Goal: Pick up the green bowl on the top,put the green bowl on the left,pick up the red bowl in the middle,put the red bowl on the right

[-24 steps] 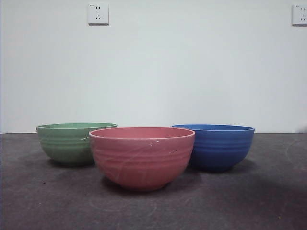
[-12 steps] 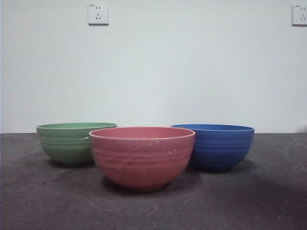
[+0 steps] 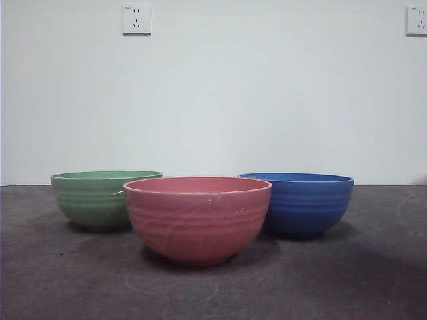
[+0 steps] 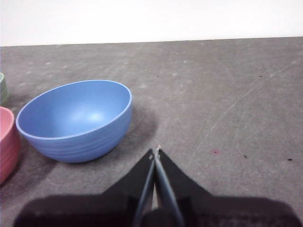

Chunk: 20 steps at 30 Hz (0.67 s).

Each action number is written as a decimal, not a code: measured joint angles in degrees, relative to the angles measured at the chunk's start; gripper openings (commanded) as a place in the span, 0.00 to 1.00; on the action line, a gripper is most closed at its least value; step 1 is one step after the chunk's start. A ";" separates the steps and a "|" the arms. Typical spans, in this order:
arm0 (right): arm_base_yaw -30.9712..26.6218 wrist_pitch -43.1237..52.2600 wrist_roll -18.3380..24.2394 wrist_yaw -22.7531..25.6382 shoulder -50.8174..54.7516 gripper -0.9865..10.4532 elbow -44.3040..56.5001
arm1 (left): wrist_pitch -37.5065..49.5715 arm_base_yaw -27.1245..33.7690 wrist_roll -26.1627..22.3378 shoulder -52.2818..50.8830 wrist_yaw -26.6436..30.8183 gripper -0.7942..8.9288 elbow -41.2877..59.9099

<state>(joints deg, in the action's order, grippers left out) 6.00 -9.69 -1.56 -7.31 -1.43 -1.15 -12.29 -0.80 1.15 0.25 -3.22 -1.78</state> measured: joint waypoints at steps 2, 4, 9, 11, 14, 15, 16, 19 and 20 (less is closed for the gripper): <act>0.00 0.00 0.00 0.00 0.00 0.09 0.00 | 0.00 0.00 0.00 0.00 0.00 0.08 0.00; 0.00 0.00 0.00 0.00 0.00 0.09 0.00 | 0.00 0.00 0.00 0.00 0.00 0.08 0.00; 0.00 0.02 0.00 0.00 0.00 0.09 0.00 | 0.00 0.00 0.00 0.00 0.00 0.08 0.00; 0.00 0.02 0.00 0.00 0.00 0.09 0.00 | 0.00 0.00 0.00 0.00 0.00 0.08 0.00; 0.00 0.00 0.00 0.00 0.00 0.09 0.00 | 0.00 0.00 0.00 0.00 0.00 0.08 0.00; 0.00 0.00 0.00 0.00 0.00 0.09 0.00 | 0.00 0.00 0.00 0.00 0.00 0.08 0.00; 0.00 0.00 0.00 0.00 0.00 0.09 0.00 | 0.00 0.00 0.00 0.00 0.00 0.08 0.00; 0.00 0.00 0.00 0.00 0.00 0.09 0.00 | 0.00 0.00 0.00 0.00 0.00 0.08 0.00; 0.00 0.00 0.00 0.00 0.00 0.09 0.00 | 0.00 0.00 0.00 0.00 0.00 0.08 0.00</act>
